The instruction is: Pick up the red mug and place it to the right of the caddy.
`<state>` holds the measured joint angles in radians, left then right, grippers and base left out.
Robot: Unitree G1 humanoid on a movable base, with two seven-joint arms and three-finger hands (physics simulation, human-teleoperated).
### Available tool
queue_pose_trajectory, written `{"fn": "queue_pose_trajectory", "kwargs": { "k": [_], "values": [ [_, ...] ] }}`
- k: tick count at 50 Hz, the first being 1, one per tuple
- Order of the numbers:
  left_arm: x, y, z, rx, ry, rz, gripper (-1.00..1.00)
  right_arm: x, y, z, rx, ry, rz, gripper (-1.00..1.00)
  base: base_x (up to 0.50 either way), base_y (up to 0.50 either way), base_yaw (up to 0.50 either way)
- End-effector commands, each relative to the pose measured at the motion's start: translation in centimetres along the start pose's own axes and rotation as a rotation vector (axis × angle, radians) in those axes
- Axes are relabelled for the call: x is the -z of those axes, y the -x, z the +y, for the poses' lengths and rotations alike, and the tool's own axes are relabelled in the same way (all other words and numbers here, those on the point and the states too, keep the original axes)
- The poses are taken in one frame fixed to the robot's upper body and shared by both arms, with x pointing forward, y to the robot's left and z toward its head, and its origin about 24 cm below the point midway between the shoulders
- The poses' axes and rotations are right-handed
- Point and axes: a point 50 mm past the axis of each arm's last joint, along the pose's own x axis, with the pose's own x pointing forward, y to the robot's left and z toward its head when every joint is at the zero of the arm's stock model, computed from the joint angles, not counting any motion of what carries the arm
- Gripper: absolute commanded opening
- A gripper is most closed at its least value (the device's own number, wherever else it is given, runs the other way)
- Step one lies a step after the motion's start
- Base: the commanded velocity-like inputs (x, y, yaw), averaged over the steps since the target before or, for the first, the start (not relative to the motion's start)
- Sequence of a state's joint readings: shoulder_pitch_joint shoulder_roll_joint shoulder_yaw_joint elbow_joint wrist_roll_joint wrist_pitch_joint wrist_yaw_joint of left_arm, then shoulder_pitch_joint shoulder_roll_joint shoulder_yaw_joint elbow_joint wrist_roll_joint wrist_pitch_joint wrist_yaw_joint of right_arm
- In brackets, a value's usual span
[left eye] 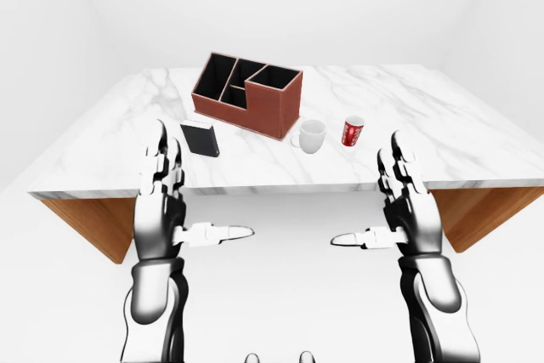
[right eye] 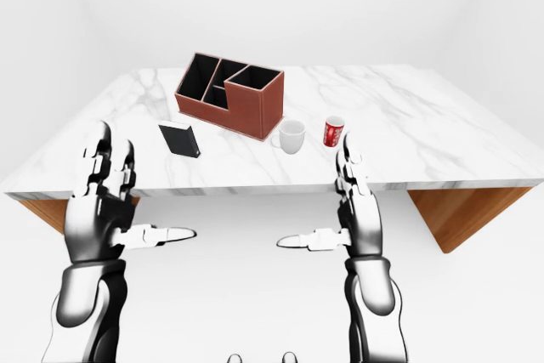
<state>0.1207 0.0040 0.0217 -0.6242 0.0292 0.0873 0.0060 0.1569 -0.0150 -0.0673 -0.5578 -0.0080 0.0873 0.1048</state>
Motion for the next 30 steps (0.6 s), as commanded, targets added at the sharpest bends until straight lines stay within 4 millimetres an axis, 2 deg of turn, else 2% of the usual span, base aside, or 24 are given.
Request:
{"fn": "queue_pose_trajectory", "kwargs": {
  "k": [1, 6, 13, 30],
  "values": [
    [-1.0, -0.3, -0.2, 0.012, 0.007, -0.050, 1.00, 0.0, -0.3, 0.2, -0.001, -0.001, -0.005, 1.00, 0.00, 0.00, 0.00],
    [-2.8, 0.1, -0.2, 0.017, 0.003, -0.123, 1.00, -1.4, -0.1, -0.1, 0.004, 0.001, -0.060, 1.00, 0.00, 0.00, 0.00],
    [-4.0, 0.3, 0.0, 0.016, -0.001, -0.176, 1.00, -2.4, 0.2, -0.2, 0.005, 0.007, -0.102, 1.00, 0.00, 0.00, 0.00],
    [-5.0, 0.6, 0.1, 0.018, -0.007, -0.214, 1.00, -4.1, 0.8, -0.2, 0.003, 0.014, -0.168, 1.00, 0.00, 0.00, 0.00]
  ]
}}
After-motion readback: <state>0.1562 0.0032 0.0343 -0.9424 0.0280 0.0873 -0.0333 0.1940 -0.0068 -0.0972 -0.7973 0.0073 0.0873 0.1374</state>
